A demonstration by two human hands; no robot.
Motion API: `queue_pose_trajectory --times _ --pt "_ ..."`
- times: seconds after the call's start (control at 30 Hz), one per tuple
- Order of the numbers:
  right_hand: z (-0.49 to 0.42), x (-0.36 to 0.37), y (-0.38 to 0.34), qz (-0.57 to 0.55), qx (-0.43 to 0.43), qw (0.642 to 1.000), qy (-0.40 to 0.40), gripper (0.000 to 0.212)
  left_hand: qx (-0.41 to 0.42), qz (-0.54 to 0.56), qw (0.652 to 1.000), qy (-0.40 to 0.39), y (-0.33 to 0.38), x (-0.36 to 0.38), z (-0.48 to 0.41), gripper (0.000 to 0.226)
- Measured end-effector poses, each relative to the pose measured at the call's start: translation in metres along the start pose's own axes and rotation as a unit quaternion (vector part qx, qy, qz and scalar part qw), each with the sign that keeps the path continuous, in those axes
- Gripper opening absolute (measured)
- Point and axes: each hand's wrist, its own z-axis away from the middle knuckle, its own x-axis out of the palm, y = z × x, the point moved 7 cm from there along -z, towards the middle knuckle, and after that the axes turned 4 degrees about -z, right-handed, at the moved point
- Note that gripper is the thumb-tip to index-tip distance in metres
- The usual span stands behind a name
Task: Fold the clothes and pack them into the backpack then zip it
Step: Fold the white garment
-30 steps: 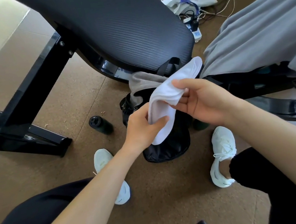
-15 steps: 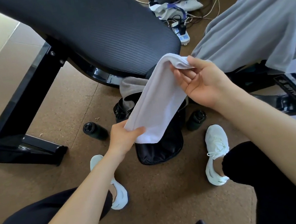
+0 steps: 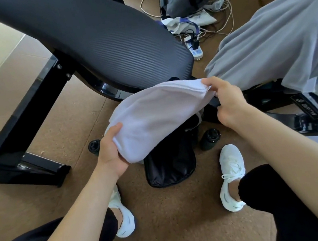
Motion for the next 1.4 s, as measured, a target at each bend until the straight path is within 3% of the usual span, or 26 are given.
queue_pose_trajectory --times 0.13,0.3,0.4,0.53,0.63,0.73,0.83,1.0,1.17,1.4 --pt "0.0 0.007 -0.006 0.047 -0.051 0.996 -0.047 0.026 -0.01 0.025 0.999 0.018 0.012 0.0 0.004 0.03" --pt "0.001 0.01 -0.01 0.1 -0.116 0.984 -0.094 0.002 -0.018 -0.01 1.0 0.017 0.021 -0.006 0.004 0.041" --pt "0.0 0.011 -0.013 0.189 -0.182 0.955 -0.138 0.022 -0.024 -0.049 0.998 0.018 0.026 -0.01 0.003 0.041" --pt "-0.003 0.011 -0.006 0.249 -0.153 0.931 -0.219 0.04 0.045 -0.159 0.98 0.111 0.042 -0.029 -0.001 0.022" --pt "-0.005 0.012 0.002 0.305 -0.138 0.904 -0.265 0.053 0.147 -0.289 0.927 0.189 0.059 -0.039 0.002 0.009" --pt "-0.001 0.014 0.003 0.375 -0.195 0.867 -0.265 0.061 0.211 -0.409 0.859 0.223 0.069 -0.039 0.006 0.009" --pt "0.011 0.023 0.001 0.453 -0.283 0.805 -0.257 0.065 0.216 -0.452 0.839 0.209 0.067 -0.029 0.01 0.007" --pt "0.037 0.044 0.013 0.448 -0.333 0.775 -0.295 0.069 0.198 -0.415 0.874 0.155 0.053 -0.002 0.014 0.006" --pt "0.057 0.061 0.029 0.428 -0.345 0.765 -0.336 0.073 0.147 -0.343 0.921 0.111 0.035 0.023 0.015 0.024" --pt "0.079 0.075 0.04 0.417 -0.347 0.758 -0.363 0.068 0.098 -0.266 0.958 0.049 0.014 0.049 0.022 0.014"
